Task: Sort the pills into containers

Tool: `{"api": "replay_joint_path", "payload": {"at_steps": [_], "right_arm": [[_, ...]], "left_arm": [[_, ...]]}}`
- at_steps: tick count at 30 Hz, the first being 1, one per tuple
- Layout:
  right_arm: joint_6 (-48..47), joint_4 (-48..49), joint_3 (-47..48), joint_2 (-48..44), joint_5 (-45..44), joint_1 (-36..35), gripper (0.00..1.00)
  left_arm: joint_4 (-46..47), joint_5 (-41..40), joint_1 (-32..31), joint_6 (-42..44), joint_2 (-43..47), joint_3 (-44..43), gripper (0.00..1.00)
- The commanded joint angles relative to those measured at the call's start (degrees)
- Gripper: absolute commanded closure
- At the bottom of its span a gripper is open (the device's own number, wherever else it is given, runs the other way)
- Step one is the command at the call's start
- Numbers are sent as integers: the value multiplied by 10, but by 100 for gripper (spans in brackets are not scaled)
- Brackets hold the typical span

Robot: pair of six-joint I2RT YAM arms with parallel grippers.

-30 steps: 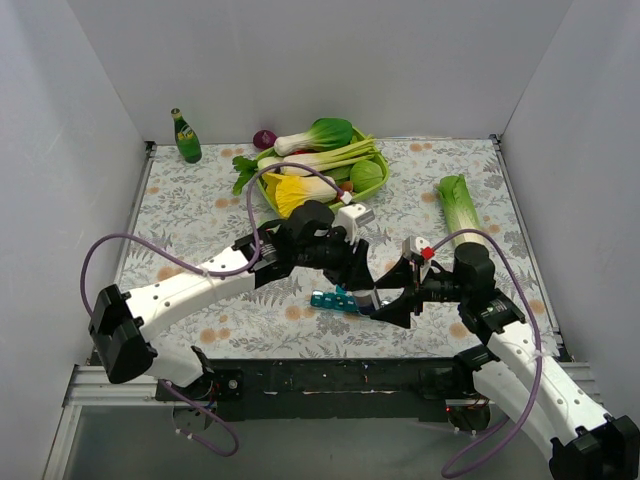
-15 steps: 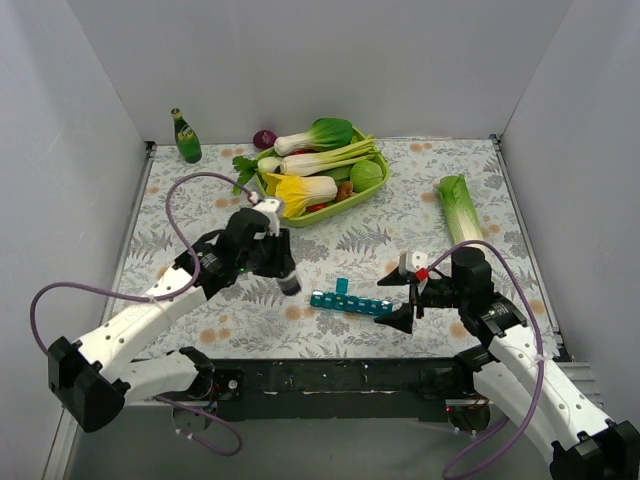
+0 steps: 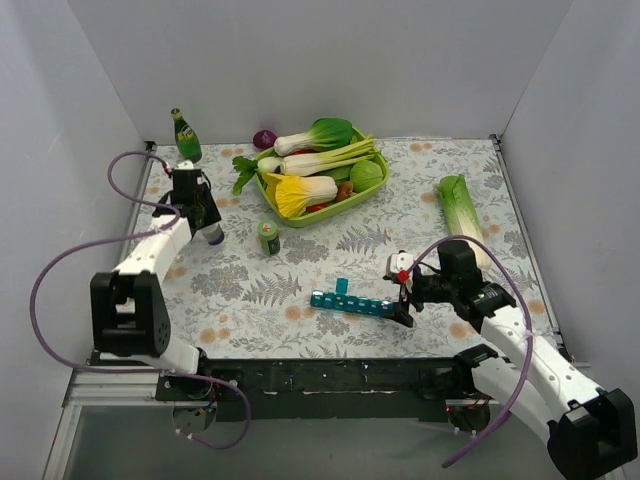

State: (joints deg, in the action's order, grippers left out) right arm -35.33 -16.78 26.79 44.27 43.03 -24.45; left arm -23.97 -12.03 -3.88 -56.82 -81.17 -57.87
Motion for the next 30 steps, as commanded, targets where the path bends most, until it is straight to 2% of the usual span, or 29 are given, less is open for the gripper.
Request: {"api": "replay_joint_path", "payload": {"at_steps": [1, 6, 7, 11, 13, 14, 16, 17, 19, 20, 22, 23, 27, 30], "right_arm": [[-107, -61, 59, 50, -20, 1, 2], [-176, -66, 70, 73, -12, 1, 2], [-177, -61, 70, 73, -9, 1, 2], [-177, -54, 77, 79, -7, 2, 2], [-178, -59, 79, 81, -7, 3, 2], [-179, -62, 79, 82, -8, 2, 2], [-187, -65, 78, 85, -11, 2, 2], [-193, -65, 73, 86, -14, 2, 2], [-210, -67, 65, 91, -4, 2, 2], [-236, -70, 57, 96, 2, 1, 2], [-271, -84, 50, 104, 22, 1, 2], [-305, -88, 44, 111, 28, 1, 2], [-352, -92, 32, 129, 24, 1, 2], [-361, -78, 24, 142, 7, 1, 2]], "left_arm": [[141, -32, 38, 24, -120, -104, 100], [137, -43, 70, 46, -253, -228, 100], [120, -40, 77, 46, -295, -270, 100], [82, -53, 84, 57, -376, -347, 100], [84, -55, 84, 54, -387, -349, 86], [85, -55, 84, 55, -394, -352, 74], [72, -48, 85, 57, -399, -363, 62], [63, -46, 87, 55, -402, -382, 45], [39, -28, 88, 47, -395, -400, 31], [34, -23, 90, 42, -390, -406, 19], [33, -1, 93, 33, -359, -406, 6], [30, 7, 93, 22, -348, -407, 2], [8, 60, 99, 6, -278, -388, 2], [33, 159, 99, -14, -175, -287, 2]]}}
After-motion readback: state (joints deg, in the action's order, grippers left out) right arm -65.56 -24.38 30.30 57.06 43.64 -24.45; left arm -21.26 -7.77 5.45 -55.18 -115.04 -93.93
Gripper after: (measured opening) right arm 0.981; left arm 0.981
